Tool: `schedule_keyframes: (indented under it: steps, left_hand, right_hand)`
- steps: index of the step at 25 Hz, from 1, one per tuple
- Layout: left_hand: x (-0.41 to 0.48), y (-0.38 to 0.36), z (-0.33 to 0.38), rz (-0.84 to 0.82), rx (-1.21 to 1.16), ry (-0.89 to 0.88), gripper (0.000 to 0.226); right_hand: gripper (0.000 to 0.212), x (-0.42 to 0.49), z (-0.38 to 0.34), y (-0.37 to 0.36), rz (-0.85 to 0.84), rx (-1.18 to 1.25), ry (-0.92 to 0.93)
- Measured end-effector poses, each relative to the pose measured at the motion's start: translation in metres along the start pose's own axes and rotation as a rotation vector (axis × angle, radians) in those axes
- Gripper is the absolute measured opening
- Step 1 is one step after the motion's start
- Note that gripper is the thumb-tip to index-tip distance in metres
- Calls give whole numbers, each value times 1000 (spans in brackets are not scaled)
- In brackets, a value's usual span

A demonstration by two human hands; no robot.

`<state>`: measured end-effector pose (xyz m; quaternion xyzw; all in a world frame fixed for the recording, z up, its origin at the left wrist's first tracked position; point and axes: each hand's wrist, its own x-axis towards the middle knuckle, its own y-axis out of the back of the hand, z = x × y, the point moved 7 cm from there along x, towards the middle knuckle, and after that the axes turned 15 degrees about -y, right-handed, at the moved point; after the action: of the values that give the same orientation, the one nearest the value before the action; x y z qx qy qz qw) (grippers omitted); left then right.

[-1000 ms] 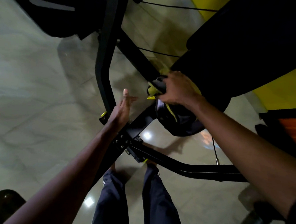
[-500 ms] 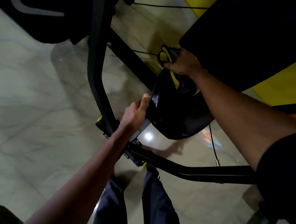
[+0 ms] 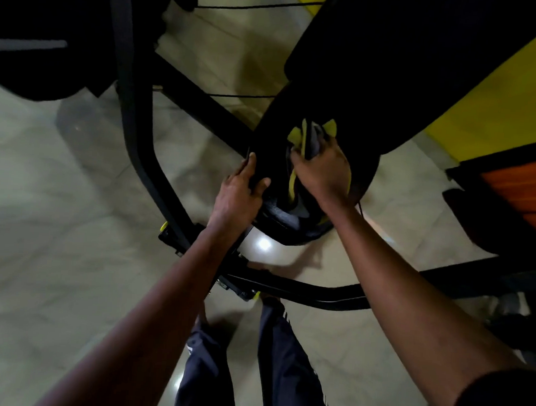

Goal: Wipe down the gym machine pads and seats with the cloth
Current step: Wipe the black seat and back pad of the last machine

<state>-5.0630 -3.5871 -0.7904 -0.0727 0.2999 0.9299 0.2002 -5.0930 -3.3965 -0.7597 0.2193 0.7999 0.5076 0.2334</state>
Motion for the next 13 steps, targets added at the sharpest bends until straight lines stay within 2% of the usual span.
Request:
schedule_keyframes:
  steps: [1,4,6,10,13]
  left_hand:
    - [-2,1,1,3,-8,4,63]
    - [-3,5,5,-2,-28,-26,65]
    - [-1,5,8,-21,-3,-69,64]
    - [0,5,4,-19,-1,-35,62]
    - [1,7,5,24,27,-3,60]
  right_hand:
    - [66,2,13,2,0,22,-53]
    - [65,22,58,6,4,139,-370]
    - [65,27,76,7,18,223,-500]
    - [80,4,103,11,41,317,-562]
    - [90,-24,136,-3,-66,403,-699]
